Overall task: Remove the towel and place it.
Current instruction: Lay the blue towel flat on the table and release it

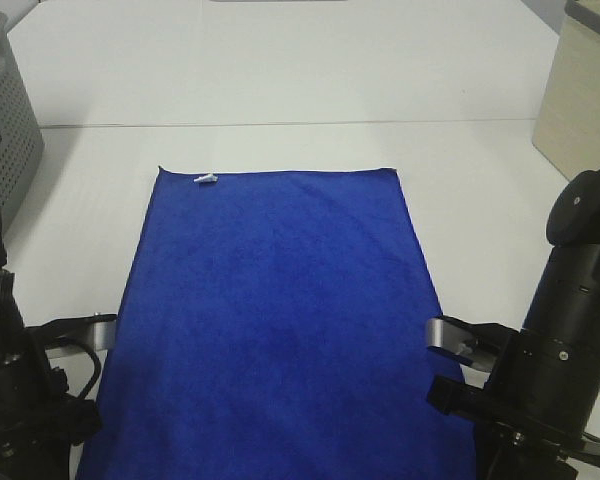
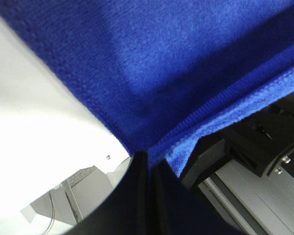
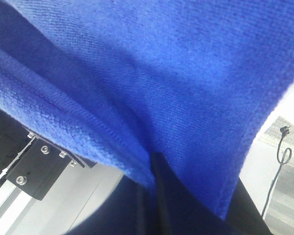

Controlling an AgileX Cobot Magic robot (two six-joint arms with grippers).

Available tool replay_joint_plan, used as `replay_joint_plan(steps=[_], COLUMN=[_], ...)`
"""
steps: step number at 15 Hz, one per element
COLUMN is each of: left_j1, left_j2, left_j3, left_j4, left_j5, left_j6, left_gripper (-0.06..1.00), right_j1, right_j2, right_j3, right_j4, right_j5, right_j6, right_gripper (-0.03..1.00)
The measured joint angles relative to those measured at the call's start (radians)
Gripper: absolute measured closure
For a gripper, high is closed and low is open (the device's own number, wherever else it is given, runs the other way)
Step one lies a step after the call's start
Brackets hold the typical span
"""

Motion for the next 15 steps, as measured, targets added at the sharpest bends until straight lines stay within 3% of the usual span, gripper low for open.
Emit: replay_joint_plan(steps=[4, 8, 9, 12, 15], left_j1=[0.0, 0.011, 0.012, 0.012, 0.012], left_j2=[0.004, 0.005, 0.005, 0.005, 0.005], left_j3=[0.0, 0.001, 0.001, 0.001, 0.001], left_j4=[0.013, 0.171, 0.177, 0.124, 0.031], left_j5=[0.006, 0.033, 0.049, 0.079, 0.144], left_j6=[0.0, -0.004, -0.004, -0.004, 0.01], left_gripper=[0.94, 0.94, 0.94, 0.86, 0.62], right_j1=[0.0, -0.011, -0.012, -0.012, -0.012], right_j2=[0.004, 0.004, 0.004, 0.004, 0.004], right_j3=[0.0, 0.005, 0.005, 0.005, 0.005], right_j4=[-0.008, -0.161, -0.17, -0.153, -0.139], right_j5=[0.0, 0.004, 0.005, 0.005, 0.027], right_j6=[0.0, 0.0, 0.0, 0.0, 0.011], right_gripper=[0.92, 0.78, 0.72, 0.54, 0.47])
